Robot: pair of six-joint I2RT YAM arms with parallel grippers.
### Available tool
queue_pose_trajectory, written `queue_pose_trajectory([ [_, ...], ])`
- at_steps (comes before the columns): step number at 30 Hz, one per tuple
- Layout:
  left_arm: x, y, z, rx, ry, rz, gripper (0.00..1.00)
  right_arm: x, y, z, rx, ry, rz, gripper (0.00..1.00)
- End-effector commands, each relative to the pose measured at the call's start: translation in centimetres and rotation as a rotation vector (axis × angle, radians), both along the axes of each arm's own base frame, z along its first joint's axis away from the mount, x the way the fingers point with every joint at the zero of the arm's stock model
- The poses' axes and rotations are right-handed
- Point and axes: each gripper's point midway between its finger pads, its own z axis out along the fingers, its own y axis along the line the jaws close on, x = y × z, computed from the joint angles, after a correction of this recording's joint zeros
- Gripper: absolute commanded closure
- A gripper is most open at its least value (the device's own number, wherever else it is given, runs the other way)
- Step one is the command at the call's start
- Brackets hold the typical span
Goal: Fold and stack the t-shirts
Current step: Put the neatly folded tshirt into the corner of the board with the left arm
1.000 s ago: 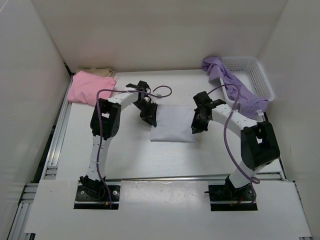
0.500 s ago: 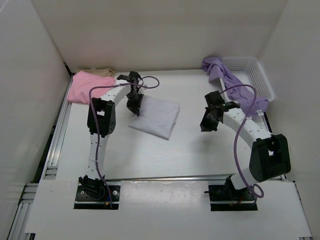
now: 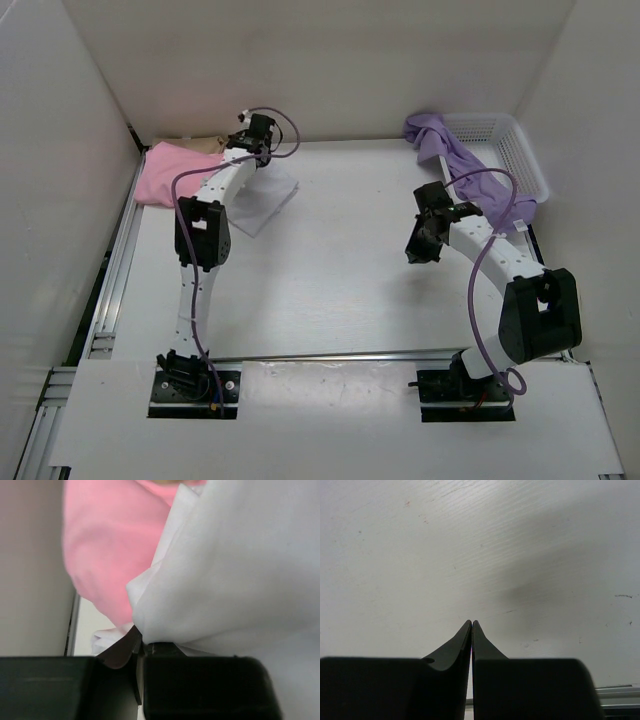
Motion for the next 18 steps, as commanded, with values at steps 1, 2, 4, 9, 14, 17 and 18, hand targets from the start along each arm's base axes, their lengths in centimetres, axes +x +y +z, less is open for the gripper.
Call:
queue_pose_trajectory([
  [1, 2.1, 4.3, 6.6, 0.073, -0.245, 0.159, 0.90, 0.0, -0.7, 0.6, -0.028, -0.018, 0.005, 0.96],
  [2, 2.4, 4.2, 7.1, 0.066, -0.268, 0.161, 0.90, -0.3, -0.8, 0.3, -0.035, -0.010, 0.013, 0.96],
  [4, 2.3, 4.9, 7.2, 0.067, -0.268, 0.173, 0.90, -0.2, -1.0, 0.3, -0.043, -0.012, 0.010, 0.96],
  [9, 2.8, 8.6, 9.9, 0.052, -0.353, 0.243, 0.90, -0.4, -1.3, 0.0, -0.046, -0.003, 0.001, 0.96],
  [14, 3.0, 12.1, 11.8, 0.045, -0.426, 0.308, 0.90, -0.6, -1.4, 0.0, -0.048, 0.005, 0.001, 0.95],
  [17, 2.7, 13.8, 12.8, 0.039, -0.447, 0.331, 0.90, -0.6, -1.4, 0.0, -0.048, 0.005, 0.001, 0.95],
  [18, 2.6, 14.6, 12.9, 0.040, -0.455, 0.345, 0.90, -0.6, -1.4, 0.0, -0.048, 0.005, 0.001, 0.95],
])
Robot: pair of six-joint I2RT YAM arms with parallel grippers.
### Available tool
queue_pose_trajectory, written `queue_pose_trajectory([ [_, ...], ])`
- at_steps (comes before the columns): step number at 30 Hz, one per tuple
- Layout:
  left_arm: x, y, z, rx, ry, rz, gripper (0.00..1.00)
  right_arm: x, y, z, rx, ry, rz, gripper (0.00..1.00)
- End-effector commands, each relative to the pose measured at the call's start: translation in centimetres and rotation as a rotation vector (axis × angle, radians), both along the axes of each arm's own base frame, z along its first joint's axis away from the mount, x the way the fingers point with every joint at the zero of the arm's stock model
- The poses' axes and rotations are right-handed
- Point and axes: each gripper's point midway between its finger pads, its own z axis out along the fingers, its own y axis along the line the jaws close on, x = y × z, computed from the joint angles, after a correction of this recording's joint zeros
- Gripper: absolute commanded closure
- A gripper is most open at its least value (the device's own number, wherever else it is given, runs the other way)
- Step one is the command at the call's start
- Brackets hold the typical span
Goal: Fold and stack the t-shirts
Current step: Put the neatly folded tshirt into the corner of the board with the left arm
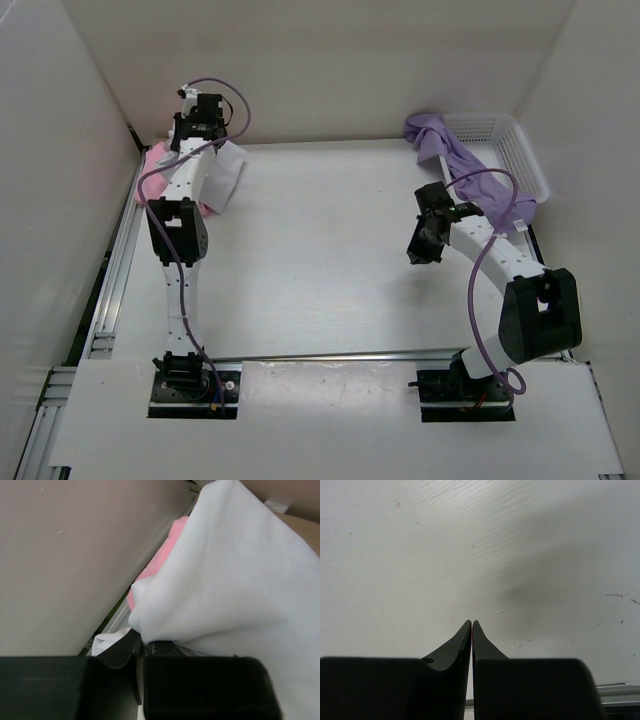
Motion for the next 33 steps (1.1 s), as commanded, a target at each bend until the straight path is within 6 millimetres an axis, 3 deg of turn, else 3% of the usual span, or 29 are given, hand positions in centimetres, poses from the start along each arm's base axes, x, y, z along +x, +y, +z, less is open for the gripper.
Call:
queue_pose_trajectory([
  [1, -0.6, 2.0, 4.4, 0.008, -0.109, 0.050, 0.90, -0.7, -0.9, 0.1, -0.034, 0.008, 0.012, 0.95],
  [7, -1.3, 4.9, 0.1, 0.000, -0.013, 0.085, 0.90, -0.7, -0.9, 0.1, -0.037, 0.017, 0.012, 0.95],
  [11, -1.1, 7.1, -0.7, 0.001, -0.019, 0.123, 0.90, -0.7, -0.9, 0.0, -0.042, 0.025, 0.021, 0.95],
  [14, -0.8, 7.6, -1.2, -0.005, -0.019, 0.125, 0.90, -0.7, -0.9, 0.3, -0.042, 0.025, 0.021, 0.93],
  [15, -0.9, 8.2, -2.7, -0.005, 0.006, 0.136, 0.90, -0.7, -0.9, 0.3, -0.042, 0.025, 0.021, 0.93],
  [17, -0.5, 8.9, -2.2, -0.005, -0.019, 0.147, 0.90, -0.7, -0.9, 0.3, -0.042, 0.025, 0.021, 0.93],
  [28, -0.1, 10.8, -4.8, 0.001, -0.015, 0.183, 0.90, -0.6, -1.1, 0.5, -0.056, 0.031, 0.027, 0.90],
  [30, -0.1, 11.0, -3.7, 0.016, -0.039, 0.201, 0.69, -0.8, -1.2, 0.4, -0.059, 0.040, 0.027, 0.88],
  [31, -0.1, 11.1, -4.2, 0.022, -0.037, 0.210, 0.59, -0.5, -1.1, 0.7, -0.056, 0.030, 0.027, 0.87],
  [33, -0.3, 11.2, -3.5, 0.030, -0.046, 0.221, 0.28, -0.3, -1.0, 1.0, -0.056, 0.021, 0.035, 0.83],
])
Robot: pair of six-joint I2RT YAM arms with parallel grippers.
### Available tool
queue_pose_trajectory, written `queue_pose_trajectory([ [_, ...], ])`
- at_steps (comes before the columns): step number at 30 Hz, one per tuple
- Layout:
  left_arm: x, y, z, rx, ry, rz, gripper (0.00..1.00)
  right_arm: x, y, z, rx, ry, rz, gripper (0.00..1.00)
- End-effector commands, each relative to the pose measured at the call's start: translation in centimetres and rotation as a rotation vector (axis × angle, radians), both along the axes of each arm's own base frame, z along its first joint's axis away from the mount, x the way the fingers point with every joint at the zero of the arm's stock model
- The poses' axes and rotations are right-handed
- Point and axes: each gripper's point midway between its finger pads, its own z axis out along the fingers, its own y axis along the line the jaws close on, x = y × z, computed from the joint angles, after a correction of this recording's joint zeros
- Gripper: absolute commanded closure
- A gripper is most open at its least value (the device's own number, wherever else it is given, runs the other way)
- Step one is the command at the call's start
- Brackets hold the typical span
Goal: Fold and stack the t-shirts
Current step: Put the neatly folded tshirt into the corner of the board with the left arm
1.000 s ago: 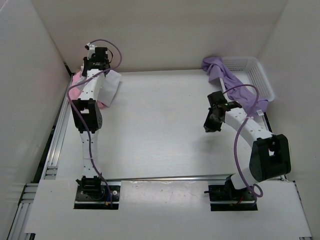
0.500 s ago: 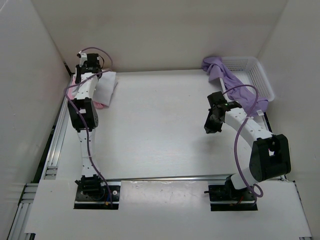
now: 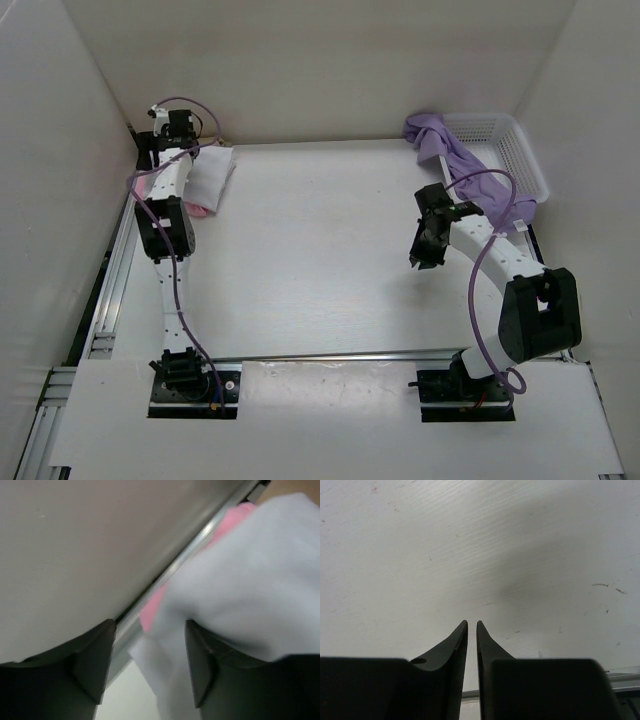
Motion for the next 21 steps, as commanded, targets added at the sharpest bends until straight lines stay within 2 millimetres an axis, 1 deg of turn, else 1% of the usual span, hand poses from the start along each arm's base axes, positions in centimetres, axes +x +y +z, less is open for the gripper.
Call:
queue_pose_trajectory([
  [1, 0.1, 1.4, 4.5, 0.048, -0.127, 0.064, 0.23, 0.9, -0.3, 1.6, -0.013, -0.037, 0.015, 0.72],
  [2, -0.1, 1.5, 4.7, 0.056, -0.126, 0.074, 0.20, 1.2, -0.2, 2.2, -0.007, -0.057, 0.014, 0.67],
  [3, -0.1, 1.5, 6.0, 0.058, -0.153, 0.074, 0.19, 1.6, 0.0, 3.0, 0.002, -0.085, 0.014, 0.61],
  [4, -0.2, 1.5, 7.4, 0.060, -0.176, 0.075, 0.18, 1.9, 0.0, 3.4, 0.002, -0.097, 0.022, 0.54],
  [6, -0.8, 1.4, 8.0, 0.059, -0.174, 0.075, 0.18, 3.0, 0.3, 5.7, 0.016, -0.168, 0.041, 0.51],
  [7, -1.2, 0.5, 7.1, 0.056, -0.136, 0.059, 0.17, 3.5, 0.2, 6.4, 0.010, -0.189, 0.046, 0.51],
  [8, -1.7, -0.2, 8.8, 0.049, -0.153, 0.040, 0.15, 3.9, 0.3, 7.4, 0.009, -0.221, 0.066, 0.45],
  [9, -1.7, -1.3, 8.6, 0.023, -0.144, -0.004, 0.15, 4.7, 0.2, 9.0, 0.014, -0.258, 0.064, 0.44],
  [10, -2.2, -3.4, 6.6, -0.001, -0.080, -0.056, 0.12, 5.2, 0.1, 10.2, 0.009, -0.295, 0.066, 0.42],
  [11, -2.8, -4.7, 8.7, -0.017, -0.106, -0.095, 0.05, 5.6, -0.6, 10.9, -0.006, -0.312, 0.053, 0.39],
  [12, -2.5, -7.6, 8.7, -0.053, -0.104, -0.176, 0.03, 6.4, -1.4, 12.5, -0.008, -0.347, 0.038, 0.37],
  [13, -2.9, -9.0, 9.0, -0.070, -0.102, -0.215, 0.02, 6.9, -2.2, 13.4, -0.020, -0.373, 0.010, 0.37],
  [14, -3.6, -10.4, 8.3, -0.087, -0.073, -0.253, 0.00, 7.4, -3.1, 14.2, -0.034, -0.395, -0.004, 0.35],
  [15, -4.1, -12.0, 10.5, -0.116, -0.115, -0.313, 0.00, 8.4, -4.6, 15.5, -0.043, -0.427, -0.042, 0.35],
  [16, -4.4, -14.4, 11.1, -0.137, -0.119, -0.374, 0.00, 9.0, -5.5, 15.6, -0.048, -0.430, -0.067, 0.34],
  [17, -5.5, -15.7, 12.1, -0.155, -0.131, -0.416, 0.00, 9.6, -7.2, 15.5, -0.061, -0.416, -0.116, 0.34],
  [18, -5.8, -17.0, 12.6, -0.180, -0.140, -0.464, 0.00, 10.2, -7.6, 16.8, -0.040, -0.437, -0.127, 0.34],
  [19, -6.3, -18.5, 13.1, -0.194, -0.145, -0.505, 0.00, 10.7, -7.7, 17.3, -0.016, -0.447, -0.130, 0.34],
  [20, -6.9, -18.5, 13.0, -0.200, -0.138, -0.512, 0.00, 11.0, -8.8, 17.1, -0.029, -0.433, -0.147, 0.34],
  [21, -7.6, -19.2, 14.5, -0.199, -0.166, -0.529, 0.00, 11.2, -9.2, 17.7, -0.035, -0.449, -0.146, 0.34],
])
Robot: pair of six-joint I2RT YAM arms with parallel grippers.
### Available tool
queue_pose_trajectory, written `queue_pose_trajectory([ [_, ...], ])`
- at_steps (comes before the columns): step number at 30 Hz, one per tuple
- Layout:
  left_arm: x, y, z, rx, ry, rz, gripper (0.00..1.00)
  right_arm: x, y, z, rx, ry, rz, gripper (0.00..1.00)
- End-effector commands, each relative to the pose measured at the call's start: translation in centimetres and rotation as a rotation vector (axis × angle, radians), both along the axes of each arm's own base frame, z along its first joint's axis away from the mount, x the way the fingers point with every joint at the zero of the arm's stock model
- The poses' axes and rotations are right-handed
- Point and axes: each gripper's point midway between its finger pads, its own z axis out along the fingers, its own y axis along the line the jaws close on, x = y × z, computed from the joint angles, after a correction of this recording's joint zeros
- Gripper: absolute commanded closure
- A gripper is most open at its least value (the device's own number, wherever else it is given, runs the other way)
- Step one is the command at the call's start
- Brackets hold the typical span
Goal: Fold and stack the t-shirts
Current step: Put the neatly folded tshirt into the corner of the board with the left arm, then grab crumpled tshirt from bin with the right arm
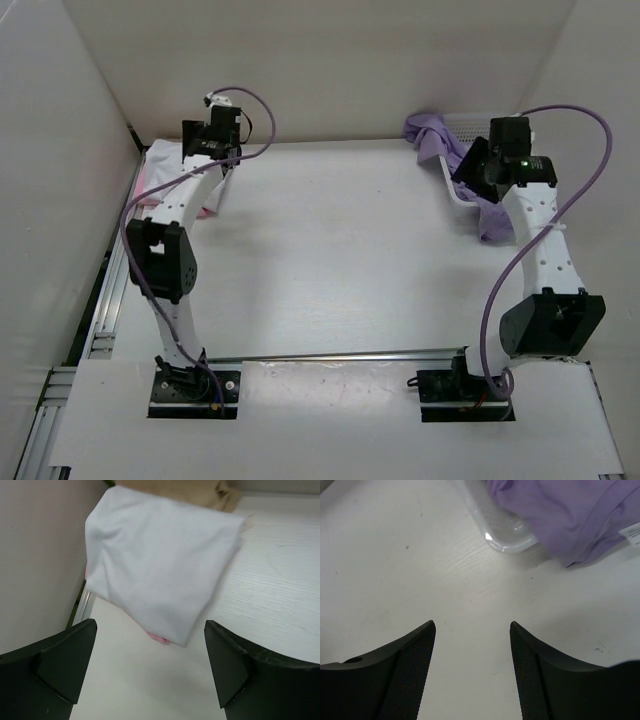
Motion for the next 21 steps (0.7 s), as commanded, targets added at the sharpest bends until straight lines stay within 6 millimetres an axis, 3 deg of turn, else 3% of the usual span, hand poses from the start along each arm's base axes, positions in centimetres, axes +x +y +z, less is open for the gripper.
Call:
queue_pose_trajectory([
  [1, -2.0, -0.9, 5.4, -0.071, -0.113, -0.066, 0.00, 0.3, -1.2, 0.6, -0.023, 0.024, 0.009, 0.34],
  [2, -3.0, -1.3, 4.4, -0.066, -0.078, -0.077, 0.00, 0.2, -2.4, 0.6, -0.036, 0.025, -0.016, 0.34],
  [3, -4.2, -1.8, 5.6, -0.071, -0.101, -0.093, 0.00, 0.0, -2.8, 1.1, -0.037, 0.010, -0.027, 0.34],
  [4, -5.0, -2.4, 5.5, -0.084, -0.094, -0.121, 0.00, -0.4, -3.2, 0.8, -0.043, 0.021, -0.031, 0.34],
  [5, -6.8, -3.2, 3.1, -0.087, -0.015, -0.157, 0.00, -0.9, -4.1, 1.0, -0.043, 0.014, -0.056, 0.34],
  [6, -8.5, -3.8, 3.9, -0.109, -0.016, -0.195, 0.00, -1.3, -4.6, 0.7, -0.049, 0.022, -0.062, 0.33],
  [7, -9.7, -5.5, 2.8, -0.166, 0.032, -0.282, 0.00, -1.6, -5.7, -0.1, -0.048, 0.034, -0.093, 0.33],
  [8, -12.5, -6.1, -0.1, -0.190, 0.158, -0.326, 0.00, -1.7, -6.5, 0.0, -0.058, 0.019, -0.119, 0.33],
  [11, -17.5, -7.8, -2.4, -0.299, 0.293, -0.435, 0.00, -0.8, -8.7, -0.9, -0.074, 0.011, -0.180, 0.31],
  [12, -19.8, -7.3, -4.6, -0.302, 0.378, -0.427, 0.00, -0.2, -9.5, -0.9, -0.082, 0.001, -0.198, 0.31],
  [13, -20.7, -7.0, -4.6, -0.302, 0.374, -0.427, 0.00, 0.9, -10.3, -2.2, -0.087, 0.030, -0.216, 0.31],
  [15, -22.4, -5.9, -6.3, -0.271, 0.425, -0.392, 0.00, 3.5, -11.2, -1.4, -0.104, 0.004, -0.232, 0.31],
  [16, -22.7, -5.5, -6.5, -0.257, 0.428, -0.379, 0.00, 4.9, -11.5, -3.8, -0.107, 0.075, -0.221, 0.31],
  [17, -23.0, -5.2, -6.5, -0.250, 0.426, -0.373, 0.00, 6.0, -12.0, -2.6, -0.123, 0.065, -0.236, 0.33],
  [18, -23.2, -4.9, -6.9, -0.251, 0.436, -0.362, 0.00, 6.7, -12.4, -3.0, -0.135, 0.089, -0.234, 0.33],
  [19, -23.2, -4.6, -6.9, -0.253, 0.435, -0.353, 0.00, 7.7, -12.7, -5.5, -0.137, 0.157, -0.235, 0.33],
  [21, -23.4, -4.5, -7.3, -0.263, 0.445, -0.350, 0.00, 8.8, -13.1, -5.7, -0.146, 0.176, -0.241, 0.34],
])
